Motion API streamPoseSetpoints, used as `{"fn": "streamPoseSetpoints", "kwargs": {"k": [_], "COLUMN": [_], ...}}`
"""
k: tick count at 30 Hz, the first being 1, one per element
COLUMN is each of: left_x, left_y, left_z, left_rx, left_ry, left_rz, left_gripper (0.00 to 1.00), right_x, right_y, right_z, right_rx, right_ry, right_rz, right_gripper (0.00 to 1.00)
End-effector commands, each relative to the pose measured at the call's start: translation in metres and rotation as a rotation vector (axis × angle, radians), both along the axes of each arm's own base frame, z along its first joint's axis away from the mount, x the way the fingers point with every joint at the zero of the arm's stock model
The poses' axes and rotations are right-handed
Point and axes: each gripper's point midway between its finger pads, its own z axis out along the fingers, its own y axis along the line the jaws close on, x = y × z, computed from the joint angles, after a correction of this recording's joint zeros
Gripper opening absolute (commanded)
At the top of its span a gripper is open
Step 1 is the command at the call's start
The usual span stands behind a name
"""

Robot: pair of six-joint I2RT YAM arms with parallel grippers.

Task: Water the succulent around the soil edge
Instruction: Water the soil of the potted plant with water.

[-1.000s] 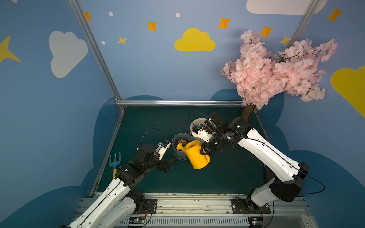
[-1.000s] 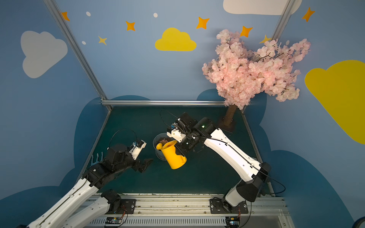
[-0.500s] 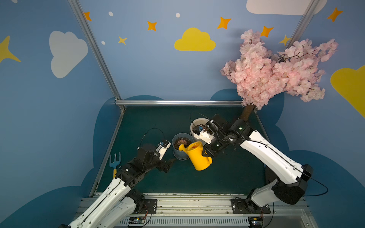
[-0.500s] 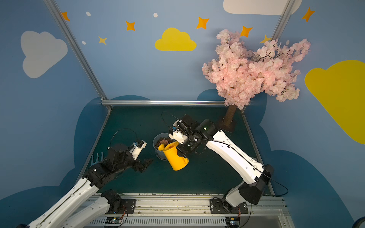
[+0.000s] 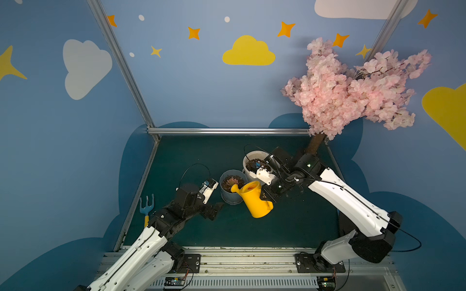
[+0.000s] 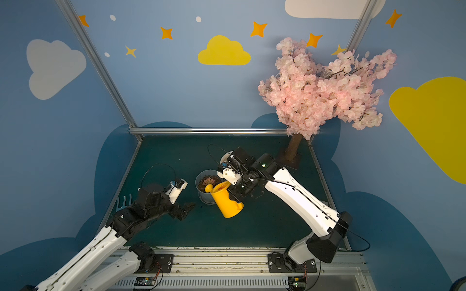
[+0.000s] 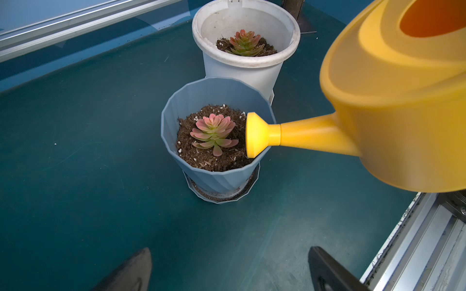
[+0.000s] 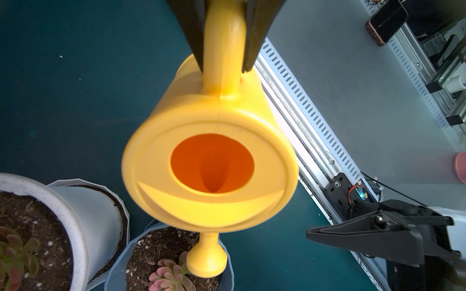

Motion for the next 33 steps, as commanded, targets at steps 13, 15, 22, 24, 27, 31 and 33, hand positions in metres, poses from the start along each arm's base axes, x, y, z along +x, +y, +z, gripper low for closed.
{"fn": "streamPoseSetpoints", "kwargs": {"k": [13, 15, 22, 24, 27, 31, 33], "left_x": [-0.001, -0.001, -0.001, -0.001, -0.001, -0.001, -0.001], "left_y": [-0.001, -0.002, -0.001, -0.001, -0.002, -0.001, -0.001], "left_z": [-0.005, -0.006, -0.006, -0.006, -0.006, -0.006, -0.006], "left_rx": [0.005, 0.005, 0.008, 0.006, 0.008, 0.009, 0.008], "left_ry": [0.011, 0.013, 0.011, 0.011, 0.013, 0.011, 0.011], "left_rz": [-0.012, -0.013, -0.012, -0.013, -0.013, -0.013, -0.013], "left_gripper": [1.00, 1.00, 1.00, 1.00, 1.00, 1.00, 1.00], "right_x": [-0.008, -0.008, -0.007, -0.006, -0.006, -0.005, -0.003], "right_y": [-0.013, -0.014, -0.018, -0.019, -0.019, -0.020, -0.022], "right_z": [0.006, 0.005, 0.005, 0.005, 0.004, 0.004, 0.003], "right_rx": [0.001, -0.004, -0.014, -0.015, -0.015, -0.022, -0.031], "right_ry": [-0.017, -0.020, -0.032, -0.034, -0.032, -0.036, -0.044], "right_rz": [-0.005, -0.006, -0.018, -0.024, -0.024, -0.030, -0.036], "right_gripper": [0.00, 0.00, 0.00, 0.00, 0.00, 0.00, 0.00]}}
